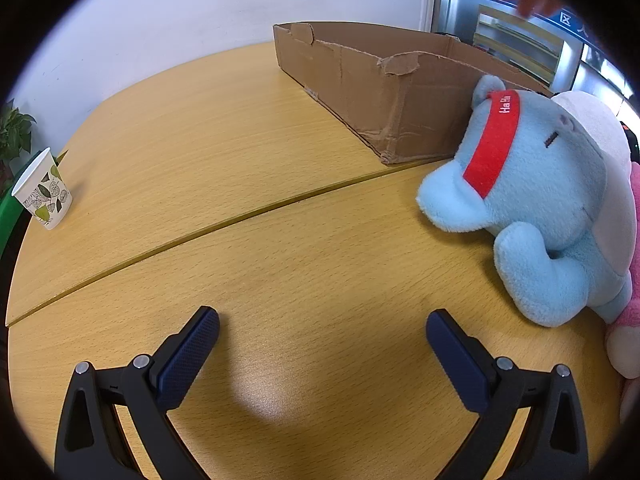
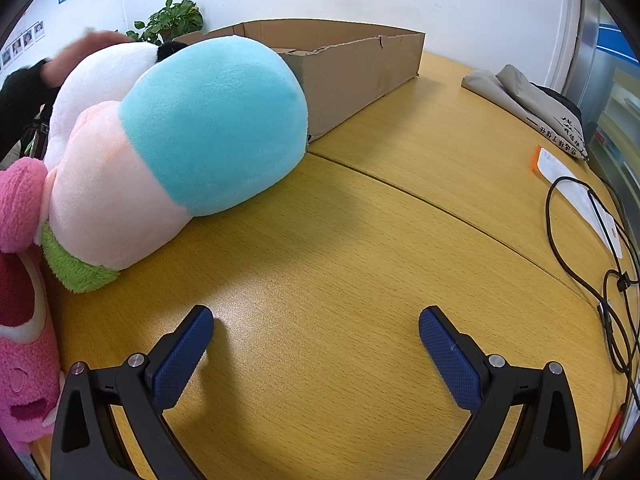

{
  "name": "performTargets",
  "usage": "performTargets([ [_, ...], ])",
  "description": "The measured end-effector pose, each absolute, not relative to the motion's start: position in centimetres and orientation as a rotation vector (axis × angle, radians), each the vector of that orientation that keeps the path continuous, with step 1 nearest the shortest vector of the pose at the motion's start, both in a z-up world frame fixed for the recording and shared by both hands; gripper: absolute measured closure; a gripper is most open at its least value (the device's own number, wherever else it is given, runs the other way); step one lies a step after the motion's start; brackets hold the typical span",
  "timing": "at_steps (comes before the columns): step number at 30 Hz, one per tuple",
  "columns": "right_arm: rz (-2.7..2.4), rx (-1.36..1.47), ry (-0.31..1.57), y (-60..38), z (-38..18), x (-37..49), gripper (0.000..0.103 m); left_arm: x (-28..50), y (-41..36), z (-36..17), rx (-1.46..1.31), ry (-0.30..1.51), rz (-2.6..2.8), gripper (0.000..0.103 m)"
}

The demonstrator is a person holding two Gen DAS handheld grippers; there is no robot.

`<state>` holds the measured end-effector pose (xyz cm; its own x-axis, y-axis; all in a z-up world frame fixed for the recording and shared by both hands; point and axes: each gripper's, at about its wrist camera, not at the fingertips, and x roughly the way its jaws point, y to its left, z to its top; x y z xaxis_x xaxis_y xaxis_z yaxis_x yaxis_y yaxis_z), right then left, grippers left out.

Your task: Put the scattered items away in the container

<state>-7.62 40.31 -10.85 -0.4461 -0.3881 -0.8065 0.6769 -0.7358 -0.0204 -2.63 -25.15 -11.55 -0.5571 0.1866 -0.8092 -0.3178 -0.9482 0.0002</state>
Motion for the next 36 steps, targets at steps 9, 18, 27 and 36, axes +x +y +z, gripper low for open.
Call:
performTargets([
  [9, -2.188, 1.099, 0.453, 40.3, -10.9, -7.7, 0.000, -2.6, -25.1, -11.5, -1.292, 0.211, 2.536, 0.000],
  [18, -2.168, 1.086, 0.469, 39.8, -10.8, -7.8, 0.000, -2.6, -25.2, -11.5, -1.292, 0.211, 2.535, 0.000],
  [27, -2.211, 1.109, 0.445, 39.7, -10.8, -7.6, 0.000, -2.7, -25.0, -11.6, -1.321, 0.171, 2.593, 0.000],
  [36, -2.336, 1.123, 0.448, 40.6, -10.2, -5.5, 0.000, 5.0, -23.8, -7.9, -1.203, 0.114, 2.859, 0.001],
])
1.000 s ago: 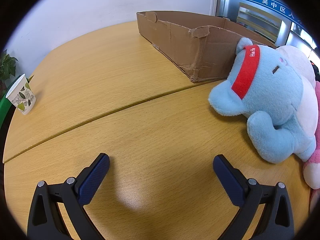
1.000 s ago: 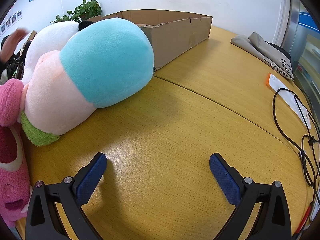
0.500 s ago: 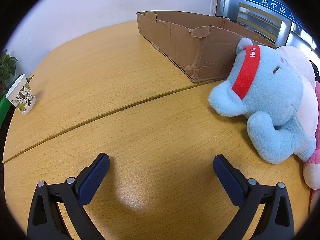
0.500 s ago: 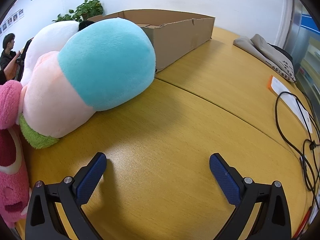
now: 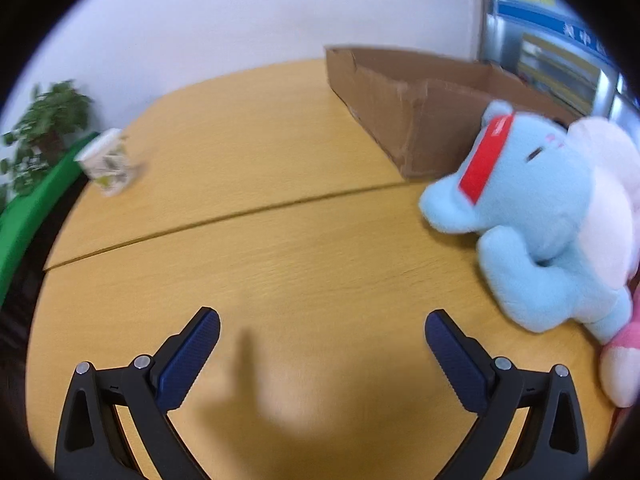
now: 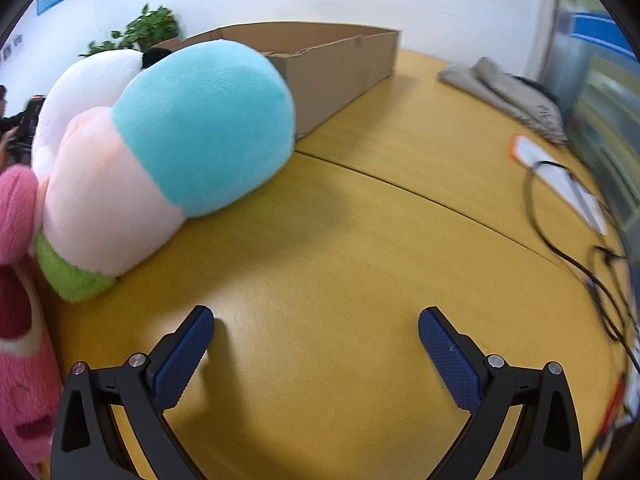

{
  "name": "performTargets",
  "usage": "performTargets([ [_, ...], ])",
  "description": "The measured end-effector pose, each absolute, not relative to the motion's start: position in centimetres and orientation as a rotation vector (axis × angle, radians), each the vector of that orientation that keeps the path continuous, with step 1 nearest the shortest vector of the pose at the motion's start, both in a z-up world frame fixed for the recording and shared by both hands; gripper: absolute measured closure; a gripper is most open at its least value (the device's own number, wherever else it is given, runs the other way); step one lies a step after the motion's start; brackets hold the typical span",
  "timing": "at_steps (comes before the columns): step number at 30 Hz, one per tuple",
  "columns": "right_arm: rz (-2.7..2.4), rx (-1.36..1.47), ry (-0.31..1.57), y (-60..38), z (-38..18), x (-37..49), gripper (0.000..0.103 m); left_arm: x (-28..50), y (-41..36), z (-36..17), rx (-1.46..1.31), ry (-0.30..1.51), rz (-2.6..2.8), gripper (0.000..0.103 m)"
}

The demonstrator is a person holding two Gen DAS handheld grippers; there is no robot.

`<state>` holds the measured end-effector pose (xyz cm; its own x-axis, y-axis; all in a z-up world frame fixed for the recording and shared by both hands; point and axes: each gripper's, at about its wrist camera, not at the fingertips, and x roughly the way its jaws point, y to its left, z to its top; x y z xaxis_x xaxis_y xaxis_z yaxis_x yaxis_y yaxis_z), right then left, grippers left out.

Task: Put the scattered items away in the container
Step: 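Move both tools toward the large pink plush bear on the table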

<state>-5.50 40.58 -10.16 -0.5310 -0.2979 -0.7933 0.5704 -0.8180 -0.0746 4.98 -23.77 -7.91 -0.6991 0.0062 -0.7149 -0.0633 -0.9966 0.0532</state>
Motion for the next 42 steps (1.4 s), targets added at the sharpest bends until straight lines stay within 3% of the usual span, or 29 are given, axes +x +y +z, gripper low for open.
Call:
performTargets([
  [7, -2.509, 0.925, 0.183, 43.7, -2.3, 2.4, 0.000, 13.7, -17.4, -0.7, -0.939, 0.067, 3.059, 0.001],
  [11, -2.574, 0.867, 0.023, 43.0, 0.3, 6.2, 0.000, 15.7, -13.5, 0.9, -0.887, -0.088, 3.014, 0.001],
  [15, -2.610, 0.819, 0.073, 39.4, 0.3, 9.6, 0.000, 15.9, -9.9, 0.0, -0.933, -0.266, 2.930, 0.001],
  [27, -2.465, 0.739, -0.189, 33.8, -2.4, 16.4, 0.000, 16.0, -2.6, -0.3, -0.929, -0.289, 2.712, 0.001],
  [32, -2.513, 0.771, -0.149, 32.4, -2.5, 17.0, 0.000, 16.0, -0.5, -1.0, -0.917, -0.348, 2.621, 0.001],
  [42, -2.578, 0.842, -0.051, 31.1, -3.5, 16.7, 0.000, 15.7, 1.4, -2.1, -0.966, -0.264, 2.626, 0.001],
])
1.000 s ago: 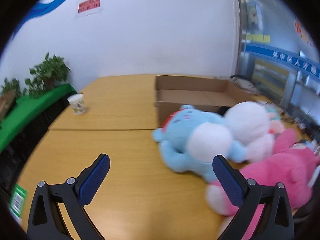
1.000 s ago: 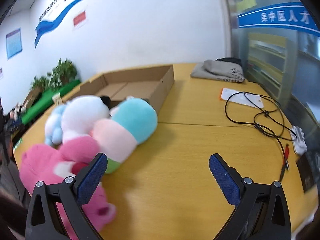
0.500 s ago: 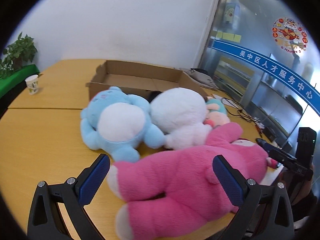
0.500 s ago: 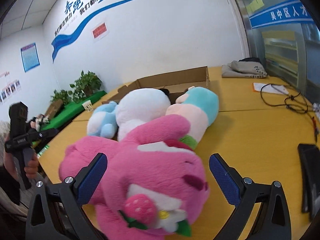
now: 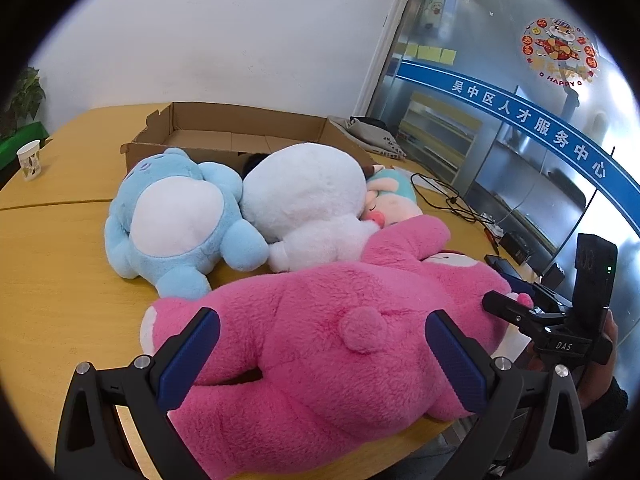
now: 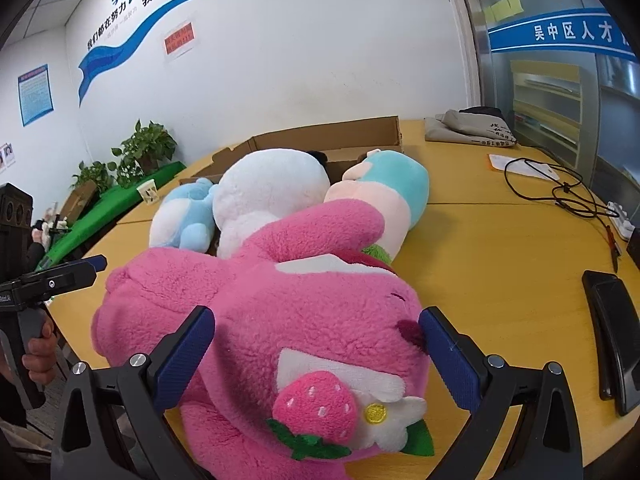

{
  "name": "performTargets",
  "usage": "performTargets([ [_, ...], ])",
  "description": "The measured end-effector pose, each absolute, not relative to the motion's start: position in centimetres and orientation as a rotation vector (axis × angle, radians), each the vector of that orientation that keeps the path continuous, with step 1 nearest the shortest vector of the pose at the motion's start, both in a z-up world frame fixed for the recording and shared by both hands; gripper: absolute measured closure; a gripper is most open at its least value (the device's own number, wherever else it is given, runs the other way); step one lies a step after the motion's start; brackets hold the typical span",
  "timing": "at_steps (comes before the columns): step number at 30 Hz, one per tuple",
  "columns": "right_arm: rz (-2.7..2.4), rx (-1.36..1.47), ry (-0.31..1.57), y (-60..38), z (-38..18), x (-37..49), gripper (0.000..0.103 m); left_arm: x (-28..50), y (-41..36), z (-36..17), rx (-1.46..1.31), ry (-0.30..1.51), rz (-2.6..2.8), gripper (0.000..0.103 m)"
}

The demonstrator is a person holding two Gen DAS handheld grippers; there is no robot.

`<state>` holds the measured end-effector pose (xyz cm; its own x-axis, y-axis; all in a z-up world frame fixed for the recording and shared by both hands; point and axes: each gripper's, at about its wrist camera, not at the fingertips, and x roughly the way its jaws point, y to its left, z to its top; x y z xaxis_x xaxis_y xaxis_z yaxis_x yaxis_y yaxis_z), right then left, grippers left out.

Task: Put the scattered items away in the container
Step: 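Move both tools toward the large pink plush bear on the table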

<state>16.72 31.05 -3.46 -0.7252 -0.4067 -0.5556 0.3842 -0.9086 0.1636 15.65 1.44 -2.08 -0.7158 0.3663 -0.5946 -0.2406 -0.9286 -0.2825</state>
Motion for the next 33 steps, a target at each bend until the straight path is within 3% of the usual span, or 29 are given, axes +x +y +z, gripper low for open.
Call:
performTargets([
  [10, -2.593, 0.896, -0.033, 31.5, -3.9, 16.2, 0.000, 15.6, 1.7, -2.7, -0.971, -0.324, 2.569, 0.001],
  [18, -2.517, 0.992, -0.181, 32.5, -6.0, 14.6, 0.000, 13.9, 3.5, -5.0, -1.103, -0.306, 2.525, 0.001],
  [24, -2.557, 0.951, -0.138, 32.0, -6.2, 15.4, 0.000, 13.3, 2.9, -6.4, -1.145, -0.428, 2.478, 0.002],
  [29, -2.550, 0.961, -0.185, 32.2, -6.4, 15.2, 0.000, 13.7, 2.9, -5.7, -1.096, -0.446, 2.498, 0.024],
  [33, -2.529, 0.966, -0.142, 31.7, -5.7, 15.5, 0.012, 13.8, 1.9, -5.6, -1.092, -0.533, 2.475, 0.038],
])
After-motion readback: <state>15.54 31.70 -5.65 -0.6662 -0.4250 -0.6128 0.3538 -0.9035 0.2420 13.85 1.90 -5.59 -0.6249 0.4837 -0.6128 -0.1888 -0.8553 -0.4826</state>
